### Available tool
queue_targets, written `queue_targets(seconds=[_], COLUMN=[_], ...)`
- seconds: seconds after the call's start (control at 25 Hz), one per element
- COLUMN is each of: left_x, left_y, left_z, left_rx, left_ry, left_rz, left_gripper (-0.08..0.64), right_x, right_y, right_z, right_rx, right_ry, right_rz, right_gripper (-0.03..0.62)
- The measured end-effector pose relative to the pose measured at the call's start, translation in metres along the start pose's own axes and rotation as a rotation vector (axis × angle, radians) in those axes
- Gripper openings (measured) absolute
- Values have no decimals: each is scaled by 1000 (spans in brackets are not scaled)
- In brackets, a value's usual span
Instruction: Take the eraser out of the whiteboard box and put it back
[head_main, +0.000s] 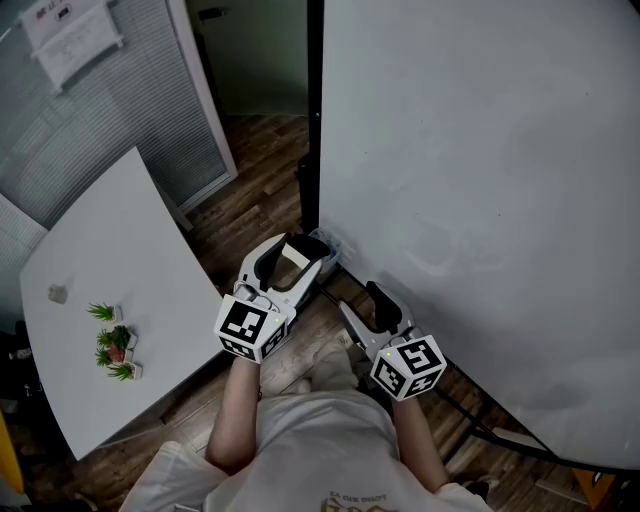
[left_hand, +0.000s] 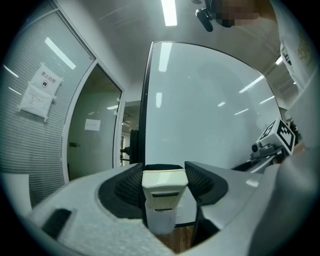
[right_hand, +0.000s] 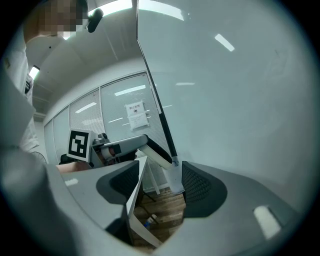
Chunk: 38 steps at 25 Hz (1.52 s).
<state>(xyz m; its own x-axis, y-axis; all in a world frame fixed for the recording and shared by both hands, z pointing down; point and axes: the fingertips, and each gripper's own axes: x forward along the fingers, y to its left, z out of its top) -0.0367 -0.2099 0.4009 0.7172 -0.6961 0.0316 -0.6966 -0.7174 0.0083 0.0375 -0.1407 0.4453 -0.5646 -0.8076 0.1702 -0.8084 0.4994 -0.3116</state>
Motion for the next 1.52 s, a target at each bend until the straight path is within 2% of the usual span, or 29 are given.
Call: queue_targets(seconds=[1.52], left_x=[23], left_y=[2], left_z=[-29], left_rx=[-12], left_ry=[78], left_rz=[-43], left_gripper=[261], right_x=[6], right_y=[-15], right_z=[-7], right_rx=[27], right_ry=[25], right_rz=[-27], right_gripper=[268])
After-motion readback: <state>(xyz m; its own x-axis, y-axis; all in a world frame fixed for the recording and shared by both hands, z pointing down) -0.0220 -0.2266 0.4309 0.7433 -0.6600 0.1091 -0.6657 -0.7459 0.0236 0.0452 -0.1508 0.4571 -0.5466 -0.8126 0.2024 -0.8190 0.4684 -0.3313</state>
